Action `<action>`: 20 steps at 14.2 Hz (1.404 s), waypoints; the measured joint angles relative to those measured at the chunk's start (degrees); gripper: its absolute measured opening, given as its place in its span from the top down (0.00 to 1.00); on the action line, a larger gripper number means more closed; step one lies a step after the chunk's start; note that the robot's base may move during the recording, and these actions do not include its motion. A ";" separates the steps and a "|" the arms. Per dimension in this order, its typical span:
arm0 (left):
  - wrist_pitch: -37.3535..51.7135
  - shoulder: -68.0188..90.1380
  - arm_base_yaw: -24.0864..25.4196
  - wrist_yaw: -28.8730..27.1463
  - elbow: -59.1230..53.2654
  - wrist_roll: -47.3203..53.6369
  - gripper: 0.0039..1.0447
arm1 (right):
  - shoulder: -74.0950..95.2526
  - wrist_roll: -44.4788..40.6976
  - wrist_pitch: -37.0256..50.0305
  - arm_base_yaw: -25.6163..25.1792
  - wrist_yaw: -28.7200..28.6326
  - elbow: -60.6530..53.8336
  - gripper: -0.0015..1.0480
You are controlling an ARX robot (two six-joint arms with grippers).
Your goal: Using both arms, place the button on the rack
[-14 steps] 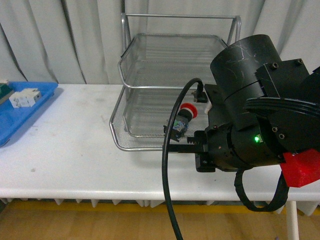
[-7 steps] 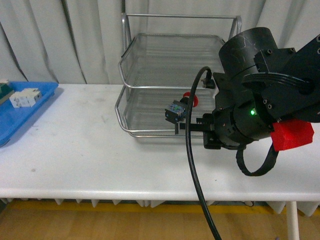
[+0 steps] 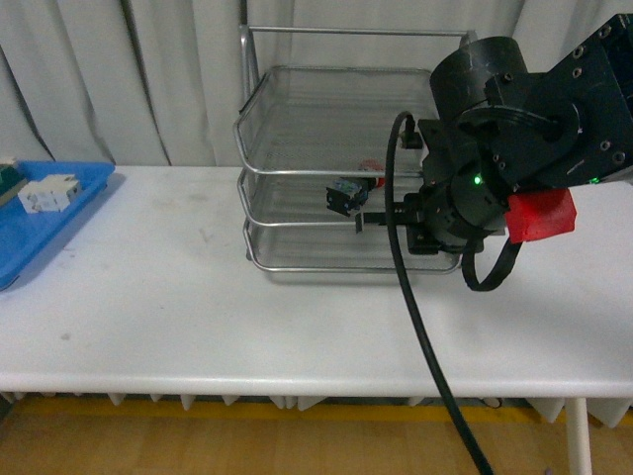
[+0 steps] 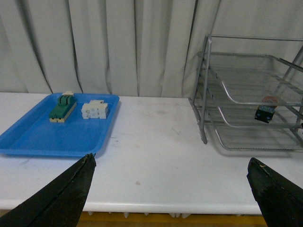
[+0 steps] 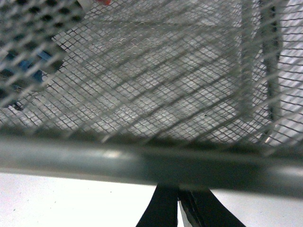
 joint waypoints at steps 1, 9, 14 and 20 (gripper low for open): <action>0.00 0.00 0.00 0.00 0.00 -0.02 0.06 | 0.20 0.00 -0.63 -1.05 0.44 1.11 0.98; 0.00 0.00 0.00 0.00 0.00 0.00 0.06 | -6.36 2.75 8.59 0.72 -2.25 -12.46 0.98; 0.00 0.00 0.00 0.00 0.00 0.00 0.06 | -26.03 6.29 19.28 1.99 -6.84 -34.38 0.98; -0.09 0.00 0.11 0.02 0.00 0.00 0.06 | -68.06 -9.03 50.21 -9.77 0.46 -77.88 0.98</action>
